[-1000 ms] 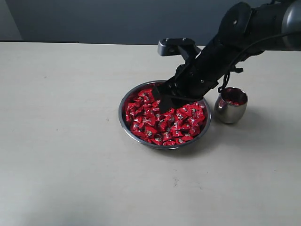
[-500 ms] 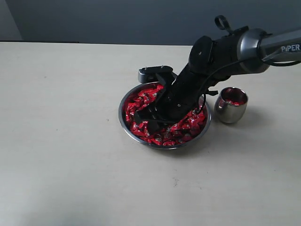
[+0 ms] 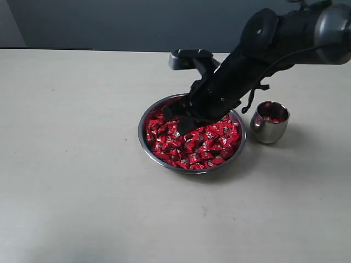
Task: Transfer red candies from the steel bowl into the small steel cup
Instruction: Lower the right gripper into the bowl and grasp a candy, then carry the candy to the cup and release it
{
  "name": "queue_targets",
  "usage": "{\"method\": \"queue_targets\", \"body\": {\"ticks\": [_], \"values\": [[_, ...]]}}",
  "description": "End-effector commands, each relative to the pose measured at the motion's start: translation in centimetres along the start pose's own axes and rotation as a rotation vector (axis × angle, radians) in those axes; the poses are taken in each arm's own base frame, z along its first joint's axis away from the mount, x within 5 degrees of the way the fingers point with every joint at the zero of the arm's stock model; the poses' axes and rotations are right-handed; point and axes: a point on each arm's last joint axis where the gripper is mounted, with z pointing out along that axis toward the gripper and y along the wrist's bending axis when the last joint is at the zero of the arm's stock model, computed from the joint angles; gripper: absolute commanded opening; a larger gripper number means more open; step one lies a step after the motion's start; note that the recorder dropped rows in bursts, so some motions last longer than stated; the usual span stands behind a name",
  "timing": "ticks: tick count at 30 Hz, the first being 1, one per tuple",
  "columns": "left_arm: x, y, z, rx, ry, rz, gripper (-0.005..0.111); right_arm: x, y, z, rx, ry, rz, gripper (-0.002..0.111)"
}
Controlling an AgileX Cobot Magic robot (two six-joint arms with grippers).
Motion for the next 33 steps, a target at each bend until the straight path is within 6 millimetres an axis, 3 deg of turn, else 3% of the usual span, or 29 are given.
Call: {"method": "queue_targets", "body": {"ticks": [1,7,12,17,24,26,31,33], "values": [[-0.3,0.0,-0.1,-0.003,-0.018,0.000,0.000,-0.2,-2.1,-4.2,0.031,-0.059,0.034,0.000],[-0.3,0.0,-0.1,-0.003,-0.018,0.000,0.000,0.8,-7.3,-9.8,0.116,-0.141,0.153,0.000],[-0.3,0.0,-0.1,-0.003,-0.018,0.000,0.000,2.1,-11.4,-12.3,0.170,-0.185,0.268,0.000],[-0.3,0.0,-0.1,-0.003,-0.018,0.000,0.000,3.4,-14.1,-12.0,0.218,-0.200,0.346,0.000],[-0.3,0.0,-0.1,-0.003,-0.018,0.000,0.000,4.2,-15.2,-10.0,0.227,-0.146,0.337,0.001],[-0.3,0.0,-0.1,-0.003,-0.018,0.000,0.000,4.3,-15.3,-9.8,0.225,-0.141,0.338,0.006],[-0.3,0.0,-0.1,-0.003,-0.018,0.000,0.000,4.1,-14.9,-9.7,0.190,-0.144,0.323,0.034],[-0.3,0.0,-0.1,-0.003,-0.018,0.000,0.000,4.1,-14.7,-9.7,0.162,-0.149,0.338,0.036]]}}
